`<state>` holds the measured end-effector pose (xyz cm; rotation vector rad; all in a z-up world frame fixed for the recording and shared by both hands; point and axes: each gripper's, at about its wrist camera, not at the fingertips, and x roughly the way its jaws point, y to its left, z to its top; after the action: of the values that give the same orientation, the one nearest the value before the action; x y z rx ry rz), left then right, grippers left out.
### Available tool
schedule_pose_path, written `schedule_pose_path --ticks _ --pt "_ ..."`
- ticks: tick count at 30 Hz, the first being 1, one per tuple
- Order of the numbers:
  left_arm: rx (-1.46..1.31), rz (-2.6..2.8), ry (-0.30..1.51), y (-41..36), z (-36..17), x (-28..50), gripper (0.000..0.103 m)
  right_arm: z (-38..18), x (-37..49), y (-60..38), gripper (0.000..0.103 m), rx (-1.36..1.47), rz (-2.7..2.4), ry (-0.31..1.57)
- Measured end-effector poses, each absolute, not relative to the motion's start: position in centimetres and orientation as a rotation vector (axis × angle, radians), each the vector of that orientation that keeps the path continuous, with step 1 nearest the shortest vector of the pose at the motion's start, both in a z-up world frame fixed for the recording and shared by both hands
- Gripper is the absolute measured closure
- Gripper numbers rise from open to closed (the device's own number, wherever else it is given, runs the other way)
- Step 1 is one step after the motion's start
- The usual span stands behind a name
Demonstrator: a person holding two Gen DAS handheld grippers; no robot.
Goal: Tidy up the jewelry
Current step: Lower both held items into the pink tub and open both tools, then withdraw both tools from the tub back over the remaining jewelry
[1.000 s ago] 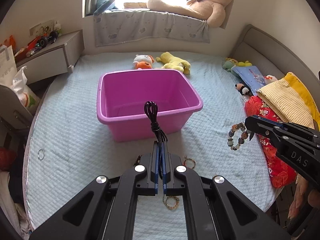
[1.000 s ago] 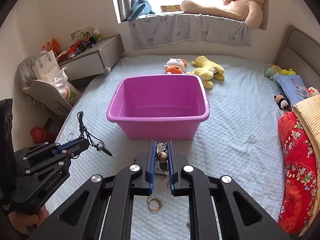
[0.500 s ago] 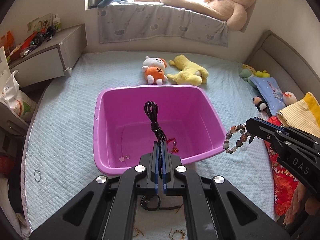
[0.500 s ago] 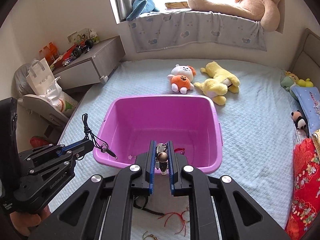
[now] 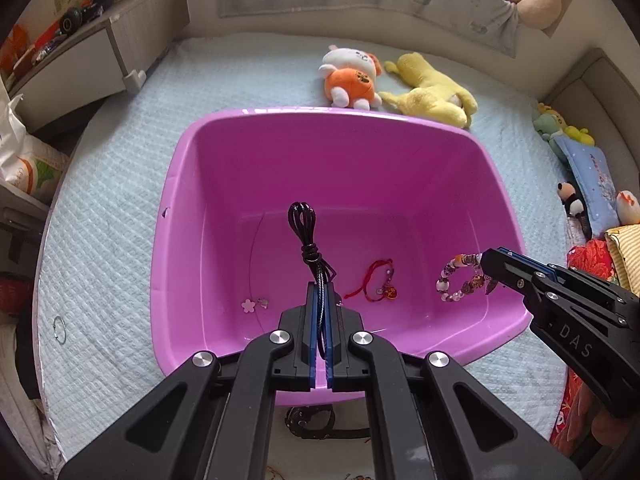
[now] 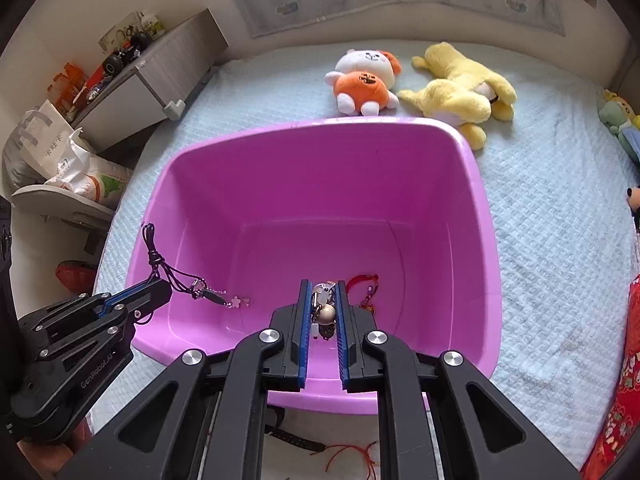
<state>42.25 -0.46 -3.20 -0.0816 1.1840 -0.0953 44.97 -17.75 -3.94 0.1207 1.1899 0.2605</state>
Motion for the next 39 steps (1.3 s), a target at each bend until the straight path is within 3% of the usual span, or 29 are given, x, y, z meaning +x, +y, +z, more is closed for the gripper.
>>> schedule_pose_path --ticks 8,9,11,13,15,26,39 --pt "-0.113 -0.061 1.305 0.2 -6.0 43.7 0.099 -6.9 47.2 -17.7 0.091 0.117 0.24 1.316" --pt "-0.112 -0.052 1.318 0.3 -6.2 43.8 0.097 -7.0 47.3 -17.7 0.087 0.11 0.237 1.32" --pt "-0.112 -0.039 1.338 0.6 -6.4 43.8 0.088 -6.9 47.3 -17.5 0.08 0.094 0.231 1.315" --pt "-0.103 -0.012 1.331 0.9 -6.3 43.7 0.045 -6.6 47.2 -17.3 0.078 0.072 0.226 1.303" --pt "-0.109 0.01 1.29 1.3 -5.6 43.3 0.03 -6.4 47.0 -17.4 0.077 0.071 0.228 1.3" --pt "-0.116 0.036 1.299 2.1 -4.3 42.4 0.03 -5.2 45.5 -17.6 0.071 0.079 0.224 1.305" --pt "-0.129 0.042 1.282 3.1 -1.3 39.7 0.021 -2.5 41.5 -17.6 0.062 0.092 0.219 1.294"
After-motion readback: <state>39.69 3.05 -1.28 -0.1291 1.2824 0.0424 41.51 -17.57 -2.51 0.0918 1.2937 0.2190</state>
